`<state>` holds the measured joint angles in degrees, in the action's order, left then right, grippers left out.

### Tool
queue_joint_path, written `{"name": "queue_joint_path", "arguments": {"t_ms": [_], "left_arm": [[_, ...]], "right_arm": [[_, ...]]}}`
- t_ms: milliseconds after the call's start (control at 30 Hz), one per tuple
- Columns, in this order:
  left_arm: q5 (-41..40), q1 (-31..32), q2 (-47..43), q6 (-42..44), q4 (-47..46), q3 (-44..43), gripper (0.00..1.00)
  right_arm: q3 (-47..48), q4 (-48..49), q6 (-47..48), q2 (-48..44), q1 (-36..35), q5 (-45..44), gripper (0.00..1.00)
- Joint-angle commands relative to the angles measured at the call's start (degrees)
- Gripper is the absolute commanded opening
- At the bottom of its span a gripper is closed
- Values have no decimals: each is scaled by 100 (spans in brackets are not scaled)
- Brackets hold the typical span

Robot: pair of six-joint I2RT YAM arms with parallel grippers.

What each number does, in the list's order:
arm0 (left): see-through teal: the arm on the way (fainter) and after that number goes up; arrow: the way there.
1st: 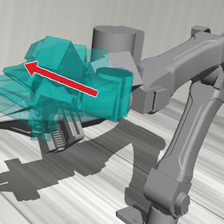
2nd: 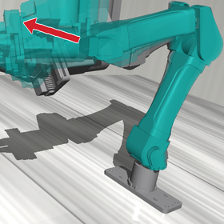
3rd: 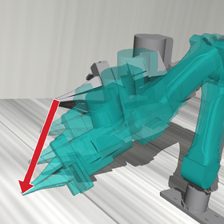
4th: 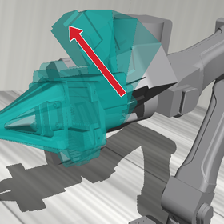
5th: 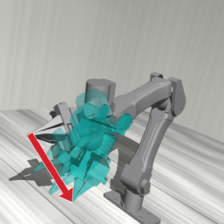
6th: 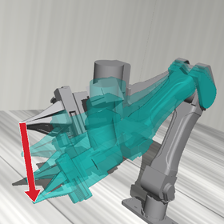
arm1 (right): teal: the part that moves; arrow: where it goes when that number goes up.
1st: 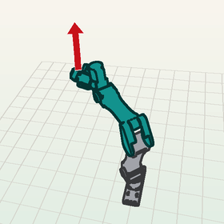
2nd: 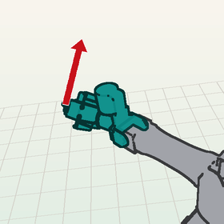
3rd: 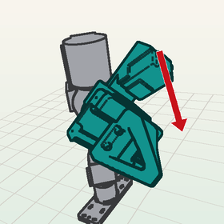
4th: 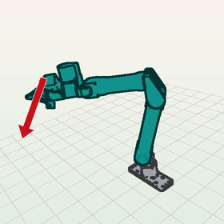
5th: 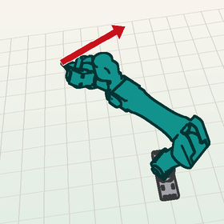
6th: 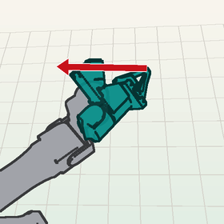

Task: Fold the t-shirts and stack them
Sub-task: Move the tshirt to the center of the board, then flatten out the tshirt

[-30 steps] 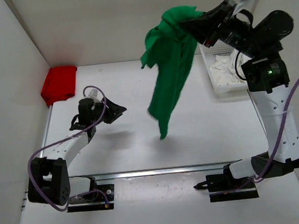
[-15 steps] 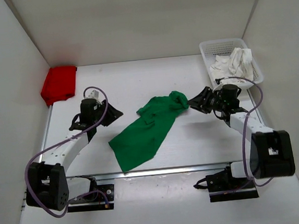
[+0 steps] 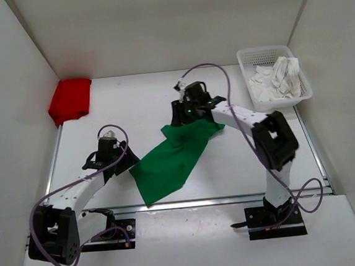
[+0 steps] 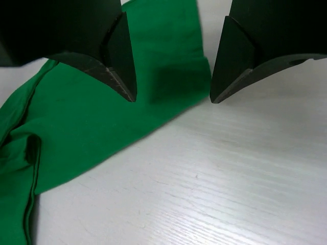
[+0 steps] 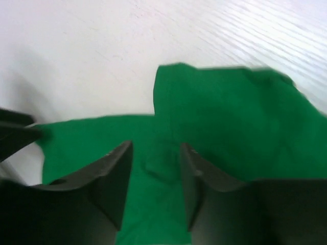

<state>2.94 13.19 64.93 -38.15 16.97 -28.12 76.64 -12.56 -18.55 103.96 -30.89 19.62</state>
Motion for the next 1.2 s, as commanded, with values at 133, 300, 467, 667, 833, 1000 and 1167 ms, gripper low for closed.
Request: {"name": "queue_joint_path", "arguments": {"t_ms": [133,300,467,667,833,1000,1167], "left_arm": [[-242,-88,-446,264,368,166,80],[198,51,-147,194,88,456,63],[497,148,2,-8,-212,580,45],[593,281,581,-140,-668,290,6],[716,53,1231,-429,-967,-334,0],[911,-115,2040,-764,-1135,-1562,0],[883,-562,2796,-940,-1056,-2741,0]], "right_arm": [[2370,-1415,1247,1976,-786,-1275,50],[3172,-1899,1450,2725,-1172,-2214,51],[3682,-2145,1582,3182,-1340,-2707,50],[4349,-2400,1530,3587,-1455,-3551,4],[4641,-2691,1161,3351,-1096,-3465,0],[2423,-1751,854,922,-525,-2939,0],[21,-759,89,-1461,451,-2068,0]]}}
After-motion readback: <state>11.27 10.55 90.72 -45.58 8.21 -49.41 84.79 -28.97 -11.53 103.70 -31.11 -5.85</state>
